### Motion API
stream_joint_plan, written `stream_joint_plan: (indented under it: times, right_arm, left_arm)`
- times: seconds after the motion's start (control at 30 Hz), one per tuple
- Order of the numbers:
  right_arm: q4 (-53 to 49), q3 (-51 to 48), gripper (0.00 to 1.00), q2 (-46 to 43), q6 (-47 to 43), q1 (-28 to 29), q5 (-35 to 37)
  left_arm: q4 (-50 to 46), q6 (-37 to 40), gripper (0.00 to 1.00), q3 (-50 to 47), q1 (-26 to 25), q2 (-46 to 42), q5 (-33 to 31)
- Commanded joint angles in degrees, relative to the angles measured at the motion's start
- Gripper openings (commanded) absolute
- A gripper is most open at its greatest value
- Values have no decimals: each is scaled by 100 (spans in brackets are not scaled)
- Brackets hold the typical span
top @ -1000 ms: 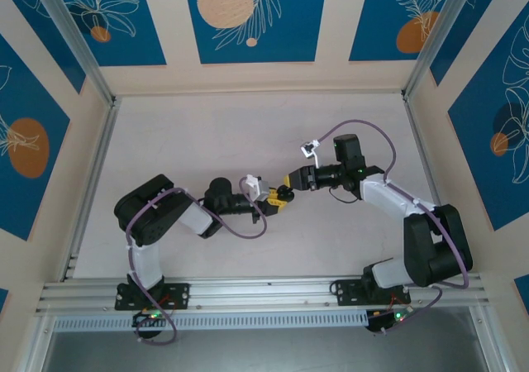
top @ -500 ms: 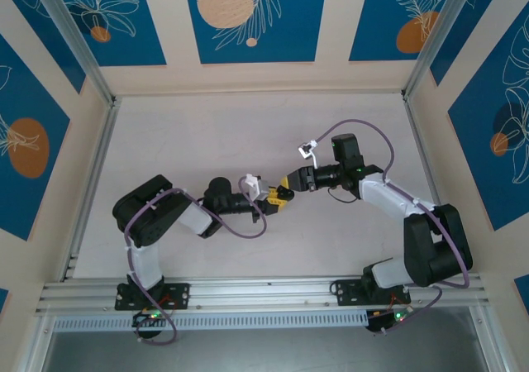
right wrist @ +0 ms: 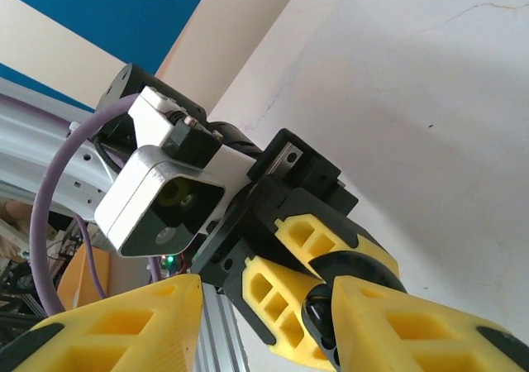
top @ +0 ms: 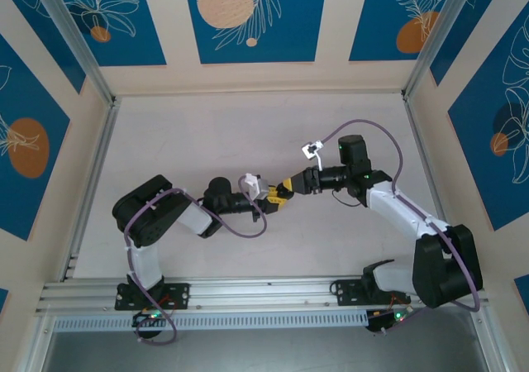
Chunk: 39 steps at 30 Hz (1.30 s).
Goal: Insert the wireless bluetooth earbuds into the charging case
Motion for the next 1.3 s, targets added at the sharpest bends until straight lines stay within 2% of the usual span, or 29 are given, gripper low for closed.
stream_joint_plan:
  times: [0.0, 0.07, 0.13, 0.43, 0.6, 1.1, 1.27]
  right_arm:
    - [-50, -150, 46, -236, -80, -38, 72]
    - [-110, -151, 49, -286, -23, -88, 499]
    - [-184, -124, 51, -226, -45, -155, 618]
    - [-47, 176, 53, 593, 6, 9, 132]
    - [24, 208, 53, 739, -54, 114, -121]
    - [426, -320, 48, -211, 21, -52, -301]
    - [446, -464, 49, -440, -54, -162, 14]
  left_arm:
    - [238, 86, 16, 25, -48, -144, 27]
    - [236, 86, 16, 40, -52, -159, 66]
    - [236, 77, 16, 56, -52, -160, 123]
    - [236, 50, 16, 83, -52, -197, 222]
    - [236, 58, 16, 91, -51, -206, 187]
    - [236, 59, 16, 66, -52, -164, 98]
    - [235, 25, 16, 53, -53, -206, 189]
